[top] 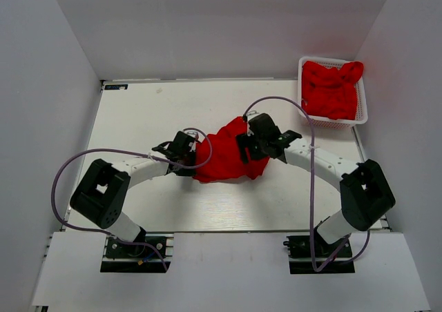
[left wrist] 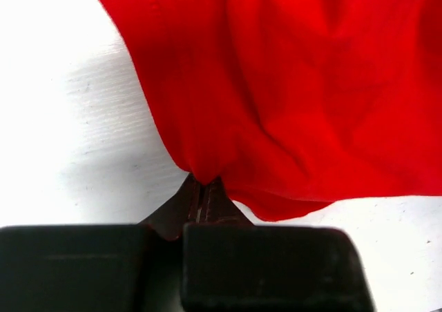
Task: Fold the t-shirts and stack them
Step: Flatten out the tshirt
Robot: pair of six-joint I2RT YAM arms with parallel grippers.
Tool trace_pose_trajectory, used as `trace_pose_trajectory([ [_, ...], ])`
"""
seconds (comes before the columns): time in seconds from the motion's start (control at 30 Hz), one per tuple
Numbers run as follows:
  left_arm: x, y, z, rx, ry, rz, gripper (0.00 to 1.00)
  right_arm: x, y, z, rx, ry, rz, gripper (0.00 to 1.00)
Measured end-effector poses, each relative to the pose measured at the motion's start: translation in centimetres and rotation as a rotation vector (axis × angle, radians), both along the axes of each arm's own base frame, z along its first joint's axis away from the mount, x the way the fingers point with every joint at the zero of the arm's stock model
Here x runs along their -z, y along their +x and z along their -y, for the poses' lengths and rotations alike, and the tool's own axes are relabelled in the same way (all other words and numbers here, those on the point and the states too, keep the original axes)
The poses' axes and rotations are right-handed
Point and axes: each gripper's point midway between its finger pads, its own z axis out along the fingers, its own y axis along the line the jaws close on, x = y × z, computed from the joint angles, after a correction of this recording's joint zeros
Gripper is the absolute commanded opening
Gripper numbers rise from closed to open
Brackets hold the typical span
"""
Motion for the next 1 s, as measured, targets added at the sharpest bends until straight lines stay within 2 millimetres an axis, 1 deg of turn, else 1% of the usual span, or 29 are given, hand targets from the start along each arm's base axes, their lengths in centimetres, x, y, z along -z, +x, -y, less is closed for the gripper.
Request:
trace_pose_trajectory([
  [0.13, -0.1, 0.1, 0.3, 0.007, -0.007, 0.01, 0.0, 0.4, 0.8, -0.7, -0.002, -0.04, 0.019, 0.75],
  [0.27, -0.3, 0.1, 0.5, 0.011, -0.013, 0.021, 0.0, 0.9, 1.1, -1.0, -0.002, -0.073, 0.034, 0.74],
  [0.47, -0.7, 0.0, 0.5, 0.012, -0.024, 0.035, 0.0, 2.2, 1.8, -1.2, 0.007, -0.113, 0.037, 0.64],
  [0.5, -0.8, 0.0, 0.5, 0.013, -0.026, 0.037, 0.0, 2.5, 2.0, -1.2, 0.011, -0.121, 0.035, 0.57],
  [0.53, -0.9, 0.0, 0.5, 0.013, -0.027, 0.038, 0.0, 2.8, 2.1, -1.2, 0.012, -0.131, 0.034, 0.52],
  [0.6, -0.9, 0.1, 0.5, 0.013, -0.028, 0.039, 0.0, 3.4, 2.1, -1.0, 0.022, -0.148, 0.027, 0.38],
  [0.63, -0.9, 0.1, 0.5, 0.013, -0.029, 0.04, 0.0, 3.6, 2.2, -0.8, 0.03, -0.159, 0.028, 0.22],
  [0.67, -1.0, 0.1, 0.6, 0.013, -0.03, 0.041, 0.0, 3.8, 2.3, -0.6, 0.043, -0.169, 0.03, 0.16],
  [0.73, -1.1, 0.1, 0.6, 0.013, -0.031, 0.044, 0.0, 3.8, 2.6, -0.2, 0.078, -0.183, 0.04, 0.08],
  [0.83, -1.7, 0.2, 0.5, 0.01, -0.038, 0.063, 0.0, 3.2, 3.1, 0.6, 0.134, -0.194, 0.071, 0.0],
  [0.9, -2.7, 0.5, 0.4, 0.004, -0.044, 0.093, 0.0, 2.0, 3.2, 1.0, 0.165, -0.183, 0.102, 0.0],
  [0.93, -3.3, 0.6, 0.4, -0.001, -0.047, 0.111, 0.0, 1.0, 3.2, 1.2, 0.178, -0.169, 0.124, 0.0],
  [1.0, -4.8, 1.0, 0.1, -0.014, -0.053, 0.155, 0.0, -1.6, 3.3, 1.8, 0.21, -0.134, 0.184, 0.0],
])
